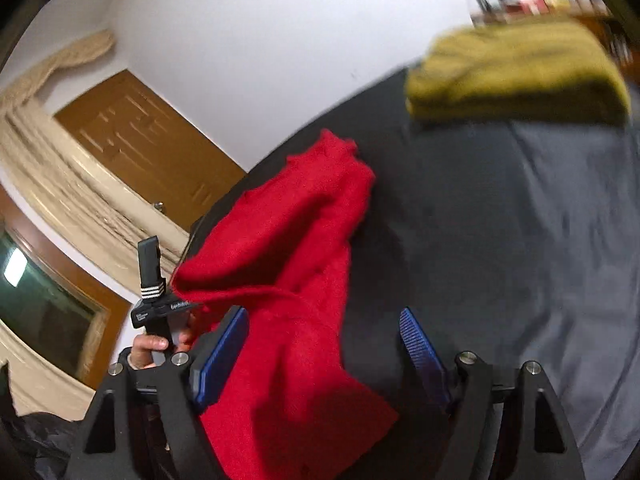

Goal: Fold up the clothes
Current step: 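Lift the sleeve with the right gripper and fold it toward the left gripper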

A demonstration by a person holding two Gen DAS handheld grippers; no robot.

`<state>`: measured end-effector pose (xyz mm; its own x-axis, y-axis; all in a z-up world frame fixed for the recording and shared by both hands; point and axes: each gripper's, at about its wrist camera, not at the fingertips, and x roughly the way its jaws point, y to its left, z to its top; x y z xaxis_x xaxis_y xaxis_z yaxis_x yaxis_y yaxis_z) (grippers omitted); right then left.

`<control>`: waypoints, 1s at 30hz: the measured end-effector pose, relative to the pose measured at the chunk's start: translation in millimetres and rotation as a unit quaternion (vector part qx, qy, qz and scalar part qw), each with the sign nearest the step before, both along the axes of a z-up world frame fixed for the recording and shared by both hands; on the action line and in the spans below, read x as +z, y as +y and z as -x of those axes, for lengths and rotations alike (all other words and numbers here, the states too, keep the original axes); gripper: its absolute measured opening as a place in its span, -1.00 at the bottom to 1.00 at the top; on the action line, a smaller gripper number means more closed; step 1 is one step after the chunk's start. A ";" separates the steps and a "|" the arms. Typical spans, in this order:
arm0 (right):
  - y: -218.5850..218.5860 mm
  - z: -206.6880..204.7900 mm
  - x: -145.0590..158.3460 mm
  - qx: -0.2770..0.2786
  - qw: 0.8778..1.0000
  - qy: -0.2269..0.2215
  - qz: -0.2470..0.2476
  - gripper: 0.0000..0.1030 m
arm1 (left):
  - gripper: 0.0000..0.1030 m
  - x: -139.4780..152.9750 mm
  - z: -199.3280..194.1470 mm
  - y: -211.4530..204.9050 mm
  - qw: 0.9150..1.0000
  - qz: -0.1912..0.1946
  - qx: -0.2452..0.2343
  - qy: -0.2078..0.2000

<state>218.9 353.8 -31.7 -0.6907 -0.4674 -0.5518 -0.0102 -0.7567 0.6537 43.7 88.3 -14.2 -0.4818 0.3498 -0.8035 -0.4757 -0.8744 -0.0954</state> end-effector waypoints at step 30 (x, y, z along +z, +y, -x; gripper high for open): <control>-45.8 16.3 -5.5 0.139 0.987 0.018 0.076 0.55 | 1.00 9.1 -58.2 2.9 0.987 -0.092 -0.091 -0.094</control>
<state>202.5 307.9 -37.3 -0.5417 -0.7171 -0.4386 0.2096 -0.6205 0.7557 101.9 91.1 -5.0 -0.2459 0.5649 -0.7877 -0.5822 -0.7358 -0.3460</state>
